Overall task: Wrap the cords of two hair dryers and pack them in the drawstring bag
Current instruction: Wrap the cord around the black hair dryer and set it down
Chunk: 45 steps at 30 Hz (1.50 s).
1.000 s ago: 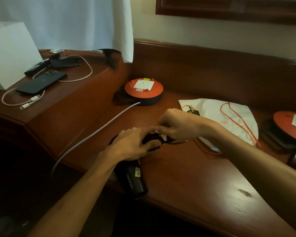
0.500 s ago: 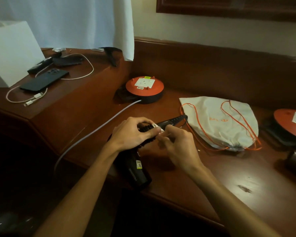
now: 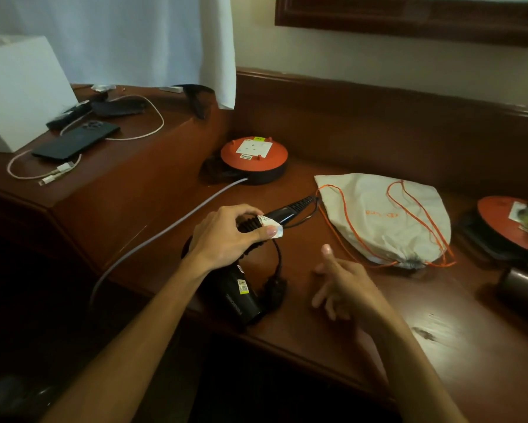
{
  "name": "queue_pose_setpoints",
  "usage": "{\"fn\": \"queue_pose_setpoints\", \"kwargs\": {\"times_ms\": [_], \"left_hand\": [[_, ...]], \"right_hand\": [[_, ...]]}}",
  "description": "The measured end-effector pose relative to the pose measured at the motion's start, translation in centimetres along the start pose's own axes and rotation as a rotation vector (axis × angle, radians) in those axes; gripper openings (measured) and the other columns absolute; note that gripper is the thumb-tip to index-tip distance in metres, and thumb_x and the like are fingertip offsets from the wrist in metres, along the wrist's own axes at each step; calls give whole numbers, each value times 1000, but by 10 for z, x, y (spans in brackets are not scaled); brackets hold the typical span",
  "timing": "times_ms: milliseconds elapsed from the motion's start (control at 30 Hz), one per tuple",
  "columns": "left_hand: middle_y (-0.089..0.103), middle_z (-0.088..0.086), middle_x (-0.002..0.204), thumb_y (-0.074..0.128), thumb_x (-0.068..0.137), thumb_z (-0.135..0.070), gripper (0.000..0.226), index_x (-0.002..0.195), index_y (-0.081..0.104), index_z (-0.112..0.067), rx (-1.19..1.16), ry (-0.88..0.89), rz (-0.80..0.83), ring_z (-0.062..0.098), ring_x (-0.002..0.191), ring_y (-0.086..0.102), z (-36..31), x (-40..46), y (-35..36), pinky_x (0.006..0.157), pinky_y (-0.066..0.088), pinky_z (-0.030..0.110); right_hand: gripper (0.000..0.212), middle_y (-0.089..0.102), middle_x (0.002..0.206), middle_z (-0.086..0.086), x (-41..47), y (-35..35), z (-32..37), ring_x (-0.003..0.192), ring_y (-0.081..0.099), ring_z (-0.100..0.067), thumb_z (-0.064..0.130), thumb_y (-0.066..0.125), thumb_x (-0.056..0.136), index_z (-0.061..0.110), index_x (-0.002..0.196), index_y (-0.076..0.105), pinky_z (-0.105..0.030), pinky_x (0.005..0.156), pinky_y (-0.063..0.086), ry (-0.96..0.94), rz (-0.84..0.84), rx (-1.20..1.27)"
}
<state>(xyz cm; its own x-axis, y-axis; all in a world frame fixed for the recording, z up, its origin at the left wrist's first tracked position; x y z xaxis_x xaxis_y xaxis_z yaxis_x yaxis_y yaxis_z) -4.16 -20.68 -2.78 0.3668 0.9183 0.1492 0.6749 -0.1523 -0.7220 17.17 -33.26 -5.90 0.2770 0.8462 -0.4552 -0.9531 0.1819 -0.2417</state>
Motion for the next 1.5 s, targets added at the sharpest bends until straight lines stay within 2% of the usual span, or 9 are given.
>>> {"fn": "queue_pose_setpoints", "kwargs": {"times_ms": [267, 467, 567, 667, 767, 867, 1000, 1200, 1500], "left_hand": [[73, -19, 106, 61, 70, -85, 60, 111, 69, -40, 15, 13, -86, 8, 103, 67, -3, -6, -2, 85, 56, 41], [71, -22, 101, 59, 69, -85, 61, 108, 69, -39, -61, 37, -128, 2, 101, 66, -1, -11, -7, 86, 56, 40], [72, -20, 105, 57, 69, -86, 64, 112, 67, -39, 3, 51, -104, 7, 103, 66, -5, -13, -3, 85, 55, 40], [72, -21, 106, 65, 74, -78, 54, 113, 66, -40, 56, 59, -73, 9, 102, 67, -9, -11, 1, 83, 55, 39], [74, -19, 105, 70, 76, -73, 48, 112, 66, -41, 99, 46, -64, 12, 100, 69, -12, -7, 4, 81, 55, 39], [74, -17, 105, 69, 77, -71, 47, 112, 66, -40, 132, 31, -80, 15, 100, 69, -12, -5, 6, 77, 53, 36], [76, -15, 104, 71, 76, -70, 46, 110, 68, -40, 163, 30, -81, 15, 99, 70, -12, -2, 8, 75, 53, 34], [75, -14, 100, 68, 78, -73, 47, 108, 68, -37, 182, 21, -67, 15, 95, 70, -9, 3, 9, 70, 51, 33], [74, -15, 99, 65, 71, -83, 54, 101, 67, -37, 100, -5, -41, 14, 97, 68, -8, 5, 3, 79, 55, 39]], "right_hand": [[69, 71, 96, -35, 11, 42, 15, 57, 70, -30, 58, 53, 95, 7, 139, 36, -23, 40, 43, 81, 543, 120], [62, 71, 112, -30, 20, 41, 15, 93, 74, -39, 54, 57, 93, 2, 125, 49, -32, 56, 59, 108, 382, 552], [36, 67, 118, -29, 29, 34, 19, 100, 72, -40, 30, 62, 97, -1, 115, 56, -32, 63, 61, 40, 169, 761], [20, 71, 109, -24, 34, 29, 26, 84, 76, -30, 7, 65, 96, 4, 112, 53, -27, 60, 59, -91, -25, 628], [30, 75, 95, -11, 33, 21, 35, 68, 75, -15, 5, 68, 93, 4, 120, 55, -23, 59, 58, -214, -132, 422], [22, 75, 90, -4, 30, 12, 42, 68, 74, -12, 4, 73, 89, 9, 107, 63, -22, 61, 57, -303, -174, 349], [26, 77, 87, -5, 31, 7, 44, 76, 77, -21, 6, 76, 86, 10, 107, 62, -27, 70, 61, -332, -154, 303], [17, 74, 107, -20, 35, 6, 37, 93, 73, -24, -5, 64, 91, -10, 107, 69, -23, 71, 59, -271, 126, 703], [30, 69, 120, -22, 39, 14, 38, 111, 68, -30, 0, 62, 90, -7, 120, 64, -27, 88, 55, -507, 219, 709]]}}
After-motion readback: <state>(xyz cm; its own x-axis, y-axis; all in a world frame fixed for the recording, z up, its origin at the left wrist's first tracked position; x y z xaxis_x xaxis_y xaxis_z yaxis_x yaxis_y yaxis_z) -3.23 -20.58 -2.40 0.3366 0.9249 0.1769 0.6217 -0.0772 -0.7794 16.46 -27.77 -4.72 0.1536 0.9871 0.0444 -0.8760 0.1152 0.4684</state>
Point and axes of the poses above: each hand's wrist, its own x-axis towards the middle knuckle, its own y-axis out of the palm, z = x × y, the point moved 2 cm from there along x, towards the middle knuckle
